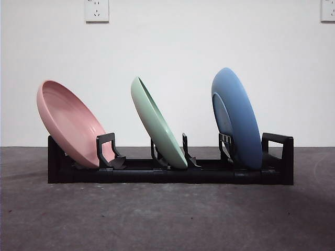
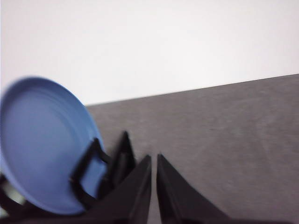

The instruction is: Place the plate

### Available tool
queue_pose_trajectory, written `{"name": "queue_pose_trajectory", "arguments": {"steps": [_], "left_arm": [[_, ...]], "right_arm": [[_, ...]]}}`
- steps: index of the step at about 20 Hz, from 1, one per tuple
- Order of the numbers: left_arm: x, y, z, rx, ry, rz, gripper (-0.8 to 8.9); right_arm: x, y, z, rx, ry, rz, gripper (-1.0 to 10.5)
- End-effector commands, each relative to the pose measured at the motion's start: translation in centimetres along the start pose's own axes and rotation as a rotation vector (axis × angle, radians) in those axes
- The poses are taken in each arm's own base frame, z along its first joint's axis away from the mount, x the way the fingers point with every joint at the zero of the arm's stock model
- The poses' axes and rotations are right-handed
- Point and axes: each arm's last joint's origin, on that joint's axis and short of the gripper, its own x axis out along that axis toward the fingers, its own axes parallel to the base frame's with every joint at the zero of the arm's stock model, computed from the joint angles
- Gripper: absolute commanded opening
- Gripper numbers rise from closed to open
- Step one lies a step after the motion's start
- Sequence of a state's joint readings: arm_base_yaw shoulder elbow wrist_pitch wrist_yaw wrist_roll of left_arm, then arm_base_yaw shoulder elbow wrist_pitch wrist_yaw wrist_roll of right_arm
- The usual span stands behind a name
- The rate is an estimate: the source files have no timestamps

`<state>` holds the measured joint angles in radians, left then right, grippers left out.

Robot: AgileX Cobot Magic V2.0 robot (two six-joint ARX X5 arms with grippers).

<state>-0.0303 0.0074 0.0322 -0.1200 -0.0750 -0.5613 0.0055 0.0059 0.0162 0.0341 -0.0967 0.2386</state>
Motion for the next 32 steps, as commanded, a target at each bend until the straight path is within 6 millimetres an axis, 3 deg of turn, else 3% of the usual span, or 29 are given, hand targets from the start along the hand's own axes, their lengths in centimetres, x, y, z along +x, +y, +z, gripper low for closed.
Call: {"name": "queue_pose_trajectory", "arguments": {"steps": [1, 6, 9, 13, 22, 27, 32], "left_arm": [[0.1, -0.2, 0.2, -0.129, -0.059, -0.045, 0.07], [-0.4, -1.5, 2.3, -0.243, -0.226, -0.205, 0.07], [-1.1, -2.6, 3.7, -0.245, -0.217, -0.313, 0.1], [-2.8, -4.6, 6.5, -0.212, -0.079, -0.363, 0.11], [-6.2, -8.8, 12.7, 0.097, 0.203, -0.35, 0.11], [-6.4, -9.7, 14.2, 0.184, 0.4, -0.255, 0.11], [-5.9, -9.9, 14.4, 0.283, 0.598, -0.19, 0.11]], "right_arm": [[0.0, 0.1, 0.4, 0.166, -0.044, 0.028, 0.2], [-0.2, 0.6, 1.7, 0.325, -0.13, 0.118, 0.2], [-0.6, 1.1, 3.0, 0.356, -0.103, 0.183, 0.1], [-1.4, 2.2, 5.9, 0.358, 0.003, 0.25, 0.1], [-2.4, 4.5, 12.4, 0.249, 0.232, 0.403, 0.1], [-2.6, 5.2, 14.2, 0.211, 0.404, 0.405, 0.1], [-2.6, 5.4, 14.7, 0.178, 0.576, 0.383, 0.1]]}}
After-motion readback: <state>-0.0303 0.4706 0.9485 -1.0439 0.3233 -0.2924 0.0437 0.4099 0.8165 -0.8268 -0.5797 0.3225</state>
